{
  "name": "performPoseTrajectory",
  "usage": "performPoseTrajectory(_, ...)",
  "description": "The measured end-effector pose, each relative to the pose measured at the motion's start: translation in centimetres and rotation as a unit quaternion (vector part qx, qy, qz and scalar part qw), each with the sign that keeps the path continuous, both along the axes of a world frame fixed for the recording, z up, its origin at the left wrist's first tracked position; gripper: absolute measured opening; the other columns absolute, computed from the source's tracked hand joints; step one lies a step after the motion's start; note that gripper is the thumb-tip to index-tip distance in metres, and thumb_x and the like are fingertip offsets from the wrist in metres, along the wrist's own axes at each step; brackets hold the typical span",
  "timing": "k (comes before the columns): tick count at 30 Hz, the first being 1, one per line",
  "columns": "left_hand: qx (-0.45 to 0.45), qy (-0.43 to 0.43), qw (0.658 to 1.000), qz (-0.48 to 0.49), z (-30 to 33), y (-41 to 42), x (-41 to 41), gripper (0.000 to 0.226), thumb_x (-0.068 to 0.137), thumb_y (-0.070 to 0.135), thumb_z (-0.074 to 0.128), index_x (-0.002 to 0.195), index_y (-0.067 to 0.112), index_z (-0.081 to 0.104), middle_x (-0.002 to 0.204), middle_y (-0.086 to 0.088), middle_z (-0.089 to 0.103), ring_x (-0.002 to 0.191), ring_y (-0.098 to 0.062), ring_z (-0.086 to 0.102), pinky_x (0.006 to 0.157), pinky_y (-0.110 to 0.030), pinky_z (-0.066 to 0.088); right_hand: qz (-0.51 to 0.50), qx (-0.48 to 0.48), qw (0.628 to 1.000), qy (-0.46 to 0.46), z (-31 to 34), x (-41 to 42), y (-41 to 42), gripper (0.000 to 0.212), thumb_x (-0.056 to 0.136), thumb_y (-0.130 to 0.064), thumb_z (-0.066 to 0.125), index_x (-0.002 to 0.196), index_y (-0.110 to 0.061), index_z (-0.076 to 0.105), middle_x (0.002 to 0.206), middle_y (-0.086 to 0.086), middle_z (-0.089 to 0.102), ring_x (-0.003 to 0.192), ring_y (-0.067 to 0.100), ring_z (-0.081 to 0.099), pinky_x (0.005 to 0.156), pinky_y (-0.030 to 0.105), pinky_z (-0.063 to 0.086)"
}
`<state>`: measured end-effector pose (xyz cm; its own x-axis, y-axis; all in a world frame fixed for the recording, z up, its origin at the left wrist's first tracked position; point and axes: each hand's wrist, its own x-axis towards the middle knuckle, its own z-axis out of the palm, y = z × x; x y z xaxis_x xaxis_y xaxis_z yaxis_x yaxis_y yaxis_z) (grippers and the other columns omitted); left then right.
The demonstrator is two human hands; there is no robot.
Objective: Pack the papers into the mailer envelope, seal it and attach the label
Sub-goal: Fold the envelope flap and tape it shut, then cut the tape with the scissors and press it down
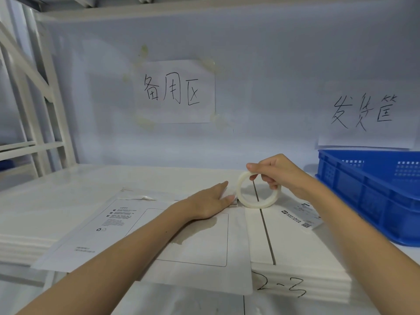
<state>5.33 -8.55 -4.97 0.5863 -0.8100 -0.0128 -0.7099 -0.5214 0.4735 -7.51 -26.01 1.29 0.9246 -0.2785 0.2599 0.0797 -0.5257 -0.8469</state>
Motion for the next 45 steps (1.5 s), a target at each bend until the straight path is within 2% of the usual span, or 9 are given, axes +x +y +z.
performPoseTrajectory(7,0.075,0.004,0.997,0.001,1.1,-1.0,0.2,0.083,0.088,0.063,0.038,0.156,0.031,0.002,0.165,0.003,0.005,0.152,-0.019,0.006,0.121,-0.048,0.012,-0.009,0.001,1.000,0.007,-0.2,0.1,-0.3,0.046,0.086,-0.043,0.069,0.077,0.003,0.072,0.046,-0.005,0.034,0.046,0.014,0.031,0.055,0.028,0.034)
performPoseTrajectory(22,0.146,-0.144,0.978,0.032,0.0,-1.4,-1.2,0.058,0.100,0.051,0.009,0.153,0.036,-0.012,0.165,0.002,-0.012,0.152,-0.019,-0.008,0.119,-0.051,-0.007,-0.042,0.014,0.999,-0.010,-0.5,-0.2,0.9,0.043,0.092,-0.038,0.061,0.079,0.002,0.072,0.039,-0.015,0.038,0.043,0.010,0.033,0.054,0.028,0.032)
performPoseTrajectory(25,0.050,-0.046,0.997,0.042,1.4,-1.1,-0.9,0.059,0.103,0.045,0.017,0.155,0.029,-0.004,0.166,-0.001,-0.004,0.152,-0.021,0.000,0.121,-0.047,-0.002,-0.058,0.021,0.998,-0.011,-0.5,-0.6,1.3,0.041,0.095,-0.037,0.058,0.081,0.000,0.071,0.037,-0.017,0.042,0.044,0.008,0.035,0.057,0.027,0.034)
performPoseTrajectory(28,-0.188,0.104,0.976,0.039,2.6,0.1,-0.5,0.052,0.104,0.044,0.026,0.148,0.019,0.039,0.159,-0.003,0.030,0.146,-0.023,0.028,0.115,-0.037,0.020,-0.077,0.024,0.997,-0.004,-0.6,-0.7,1.2,0.043,0.093,-0.040,0.057,0.080,-0.002,0.071,0.038,-0.017,0.040,0.048,0.011,0.036,0.061,0.028,0.036)
performPoseTrajectory(32,-0.298,0.115,0.948,-0.020,4.1,-0.5,-2.0,0.037,0.091,0.057,0.050,0.105,0.032,0.073,0.111,0.007,0.062,0.096,-0.008,0.059,0.083,-0.027,0.043,-0.098,0.022,0.995,0.003,-0.7,-0.8,1.2,0.047,0.092,-0.046,0.056,0.079,-0.003,0.072,0.046,-0.014,0.043,0.053,0.012,0.040,0.061,0.026,0.039)
performPoseTrajectory(36,-0.357,0.133,0.923,-0.056,2.7,-1.3,-2.5,0.009,0.090,0.024,0.068,0.091,0.019,0.075,0.066,-0.007,0.049,0.054,-0.014,0.044,0.058,-0.027,0.037,-0.116,-0.054,0.990,0.061,0.2,-2.6,1.2,0.055,0.097,-0.055,0.041,0.113,-0.011,0.069,0.100,0.002,0.069,0.092,0.022,0.063,0.085,0.029,0.045)
performPoseTrajectory(38,-0.372,0.139,0.916,-0.054,2.3,-1.4,-2.2,0.009,0.091,0.017,0.066,0.091,0.011,0.072,0.063,-0.008,0.048,0.051,-0.013,0.045,0.056,-0.027,0.039,-0.199,-0.183,0.953,0.133,0.8,-4.7,0.3,0.052,0.099,-0.051,0.035,0.122,-0.011,0.060,0.120,0.004,0.061,0.111,0.026,0.056,0.086,0.033,0.042)
performPoseTrajectory(41,-0.376,0.148,0.913,-0.067,2.0,-1.7,-1.9,0.010,0.091,0.018,0.066,0.091,0.009,0.071,0.063,-0.008,0.051,0.053,-0.015,0.048,0.055,-0.026,0.040,-0.295,-0.377,0.836,0.267,1.3,-9.1,-1.1,0.025,0.099,-0.027,0.039,0.084,-0.009,0.045,0.085,0.009,0.053,0.081,0.027,0.055,0.061,0.032,0.042)
performPoseTrajectory(45,-0.373,0.144,0.914,-0.074,1.8,-1.8,-1.7,0.011,0.091,0.023,0.067,0.091,0.013,0.071,0.062,-0.008,0.053,0.052,-0.016,0.048,0.052,-0.025,0.039,-0.327,-0.414,0.777,0.343,-0.3,-11.2,-1.8,0.011,0.095,-0.015,0.045,0.088,-0.007,0.048,0.073,0.005,0.045,0.060,0.020,0.049,0.046,0.027,0.038)
